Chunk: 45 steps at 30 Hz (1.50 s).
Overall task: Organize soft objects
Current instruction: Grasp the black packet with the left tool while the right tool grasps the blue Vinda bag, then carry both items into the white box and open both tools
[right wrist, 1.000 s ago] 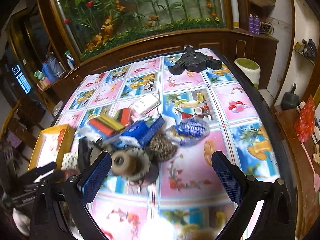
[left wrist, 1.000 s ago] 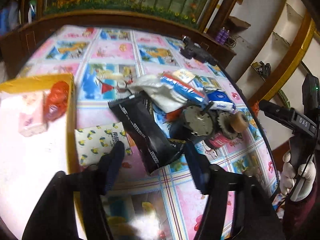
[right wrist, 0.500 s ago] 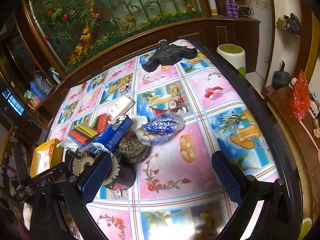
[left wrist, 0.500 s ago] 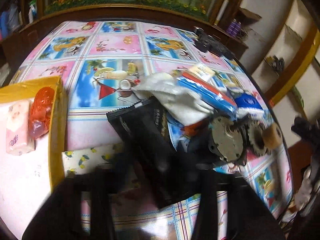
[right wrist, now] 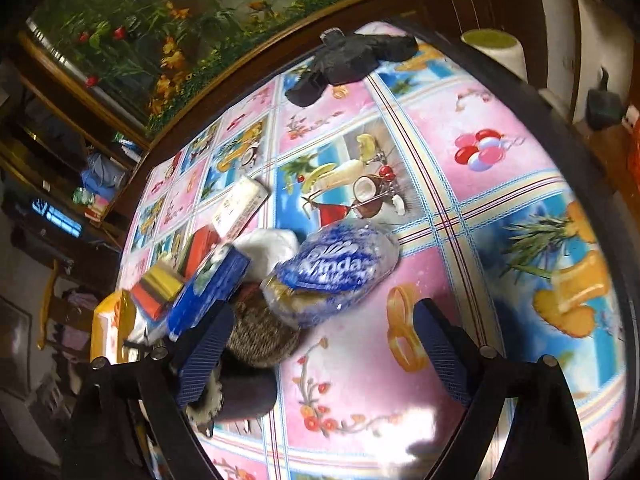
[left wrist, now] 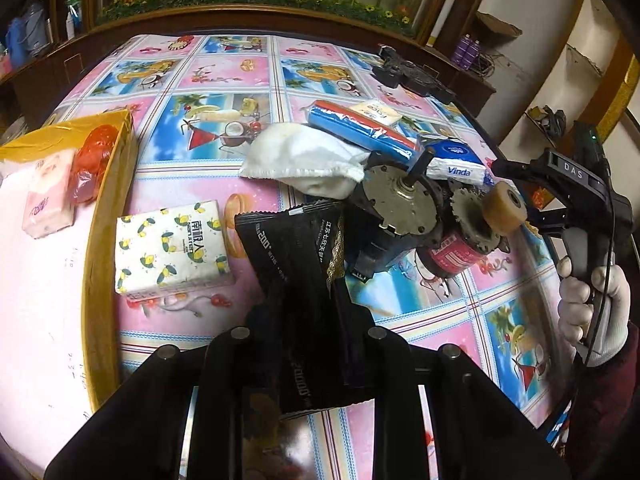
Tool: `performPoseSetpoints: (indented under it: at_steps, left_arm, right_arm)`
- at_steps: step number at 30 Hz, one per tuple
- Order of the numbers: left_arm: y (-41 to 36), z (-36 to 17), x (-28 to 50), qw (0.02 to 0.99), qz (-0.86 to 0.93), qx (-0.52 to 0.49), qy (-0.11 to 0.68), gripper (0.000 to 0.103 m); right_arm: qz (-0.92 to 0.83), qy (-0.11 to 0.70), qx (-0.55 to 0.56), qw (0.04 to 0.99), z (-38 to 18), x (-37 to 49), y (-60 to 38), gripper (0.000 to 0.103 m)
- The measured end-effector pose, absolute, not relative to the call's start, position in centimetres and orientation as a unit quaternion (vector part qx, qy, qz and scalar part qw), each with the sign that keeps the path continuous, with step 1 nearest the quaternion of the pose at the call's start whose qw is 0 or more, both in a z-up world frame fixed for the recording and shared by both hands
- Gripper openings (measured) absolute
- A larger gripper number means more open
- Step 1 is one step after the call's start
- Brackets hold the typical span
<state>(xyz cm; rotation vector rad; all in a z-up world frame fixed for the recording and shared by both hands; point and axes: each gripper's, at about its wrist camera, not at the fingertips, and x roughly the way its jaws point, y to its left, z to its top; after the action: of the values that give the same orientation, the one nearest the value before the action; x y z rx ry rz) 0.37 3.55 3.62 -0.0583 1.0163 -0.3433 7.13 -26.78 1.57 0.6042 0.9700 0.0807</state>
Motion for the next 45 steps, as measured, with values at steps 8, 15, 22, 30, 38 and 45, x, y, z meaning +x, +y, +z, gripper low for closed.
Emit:
performPoseSetpoints:
  at_steps: [8,15,22,30,38,45]
  left_arm:
    - [2.8,2.4,1.4,0.866,-0.142,-0.044,0.478,0.026]
    - [5.8,4.9,-1.6,0.87,-0.167,-0.109,0.451,0.02]
    - [10.6,9.1,-5.9,0.886,-0.186,-0.12,0.409,0.019]
    - [20.9,12.0,-7.1,0.912,-0.112,-0.134,0.372,0.019]
    - [26.1,11.0,-3.3,0.913,-0.043,-0.124,0.386,0.02]
    - [27.9,8.4,2.1,0.9,-0.025,-0.12,0.419,0.02]
  right_arm:
    - [0.05,0.462,0.352,0.812,-0.8,9.5,-28.7,0.053]
    - [0.036,0.423,0.311,0.85,3.0,5.4,-28.7,0.051]
    - [0.07,0.367,0.279,0.885,8.7,-1.5,-25.8,0.051]
    - [0.162,0.379,0.232,0.881,11.7,-3.0,-16.0,0.051]
    - [0.24,0.414,0.17,0.861,11.7,-0.1,-5.7,0.051]
    - [0.267,0.46,0.134,0.836,9.3,5.9,1.7,0.051]
